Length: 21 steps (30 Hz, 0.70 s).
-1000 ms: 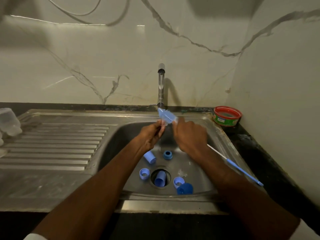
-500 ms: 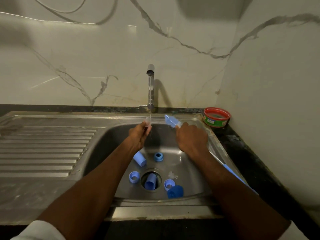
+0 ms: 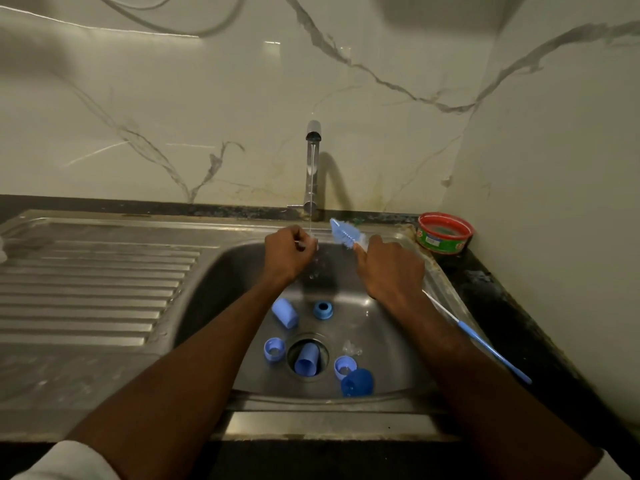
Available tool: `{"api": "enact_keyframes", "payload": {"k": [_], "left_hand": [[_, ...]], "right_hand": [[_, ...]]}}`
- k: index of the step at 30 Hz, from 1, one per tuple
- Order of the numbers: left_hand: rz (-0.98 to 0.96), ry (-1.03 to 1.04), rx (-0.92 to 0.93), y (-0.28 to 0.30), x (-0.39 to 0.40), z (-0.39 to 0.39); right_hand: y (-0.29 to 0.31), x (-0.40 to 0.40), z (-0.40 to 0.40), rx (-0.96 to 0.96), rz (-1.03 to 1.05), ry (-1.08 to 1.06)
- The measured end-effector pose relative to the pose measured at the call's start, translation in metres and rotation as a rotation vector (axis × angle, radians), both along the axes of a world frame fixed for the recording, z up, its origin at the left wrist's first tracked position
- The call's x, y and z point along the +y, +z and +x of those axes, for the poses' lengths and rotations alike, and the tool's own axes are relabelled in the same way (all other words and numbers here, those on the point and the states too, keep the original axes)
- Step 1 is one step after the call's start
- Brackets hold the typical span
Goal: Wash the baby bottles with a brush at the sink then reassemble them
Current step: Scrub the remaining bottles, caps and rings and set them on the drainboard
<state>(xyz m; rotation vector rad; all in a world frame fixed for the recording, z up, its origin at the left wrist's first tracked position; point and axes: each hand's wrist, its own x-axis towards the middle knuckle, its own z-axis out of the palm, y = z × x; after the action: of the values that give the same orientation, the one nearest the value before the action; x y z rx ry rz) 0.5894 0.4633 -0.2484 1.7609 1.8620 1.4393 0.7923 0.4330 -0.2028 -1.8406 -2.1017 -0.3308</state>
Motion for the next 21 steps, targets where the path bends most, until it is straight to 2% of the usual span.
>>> {"api": "enact_keyframes", "payload": {"k": [3,7,8,11,12,16,21], "left_hand": [[-0.093,-0.058,0.066,-0.007,-0.003,0.0],[0.178,-0.029,0.04,0.013,-0.006,0.0],[0.182,-0.029,0.032,0.014,-0.006,-0.001],[-0.046,-0.069,0.129,0.0,-0.01,-0.004],[-0.064,-0.083,0.163,-0.003,-0.01,-0.005],[0.042,-0.031,0.01,0.005,-0.006,-0.007],[0.067,-0.03,0.111,-0.001,-0.009,-0.017]], "right_hand": [[-0.004,-0.001,-0.004,0.002,0.018,0.03],[-0.003,0.002,-0.006,0.002,0.005,0.039],[-0.001,0.002,-0.004,0.008,0.019,0.04],[-0.003,0.001,-0.001,-0.021,0.024,0.054],[-0.004,0.0,0.0,-0.038,0.013,0.054],[-0.002,0.004,0.003,-0.009,0.049,0.094],[-0.005,0.003,0.0,-0.073,0.028,0.198]]}}
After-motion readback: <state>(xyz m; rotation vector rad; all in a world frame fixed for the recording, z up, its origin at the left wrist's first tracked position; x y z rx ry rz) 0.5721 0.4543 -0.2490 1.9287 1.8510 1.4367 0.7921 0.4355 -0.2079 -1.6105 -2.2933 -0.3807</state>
